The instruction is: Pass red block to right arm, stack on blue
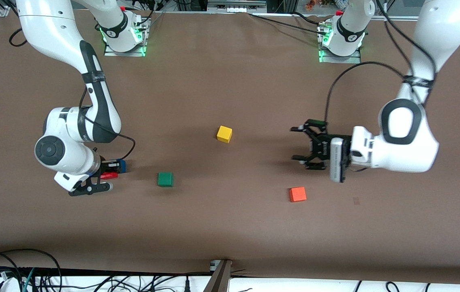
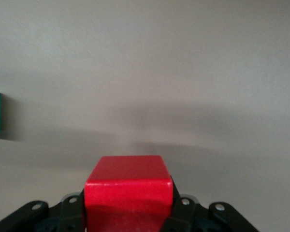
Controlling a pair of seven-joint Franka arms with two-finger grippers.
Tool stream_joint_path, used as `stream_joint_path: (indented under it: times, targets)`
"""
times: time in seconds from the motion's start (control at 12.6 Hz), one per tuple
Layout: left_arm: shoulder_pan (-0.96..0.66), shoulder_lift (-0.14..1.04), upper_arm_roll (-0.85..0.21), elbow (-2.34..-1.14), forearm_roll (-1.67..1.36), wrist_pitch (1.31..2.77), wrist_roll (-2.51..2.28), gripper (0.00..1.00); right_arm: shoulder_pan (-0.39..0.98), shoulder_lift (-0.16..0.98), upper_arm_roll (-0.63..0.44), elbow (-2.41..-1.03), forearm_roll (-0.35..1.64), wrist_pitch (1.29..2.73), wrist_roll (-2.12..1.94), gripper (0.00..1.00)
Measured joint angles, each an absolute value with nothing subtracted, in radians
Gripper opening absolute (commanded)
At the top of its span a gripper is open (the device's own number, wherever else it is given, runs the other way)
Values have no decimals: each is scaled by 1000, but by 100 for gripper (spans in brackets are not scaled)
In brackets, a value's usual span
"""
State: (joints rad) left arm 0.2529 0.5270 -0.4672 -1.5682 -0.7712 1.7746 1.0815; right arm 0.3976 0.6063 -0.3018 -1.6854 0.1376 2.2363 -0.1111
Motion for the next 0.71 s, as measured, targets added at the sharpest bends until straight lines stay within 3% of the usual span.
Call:
stream_joint_path:
  times: [0.32, 0.71]
  targets:
    - [304, 373, -468, -1475, -416, 1558, 760, 100, 401, 550, -302, -1861, 138, 2377, -96, 9]
    - [302, 337, -470, -1307, -112, 1369, 529, 100, 405, 522, -302, -1909, 138, 2415, -82, 10]
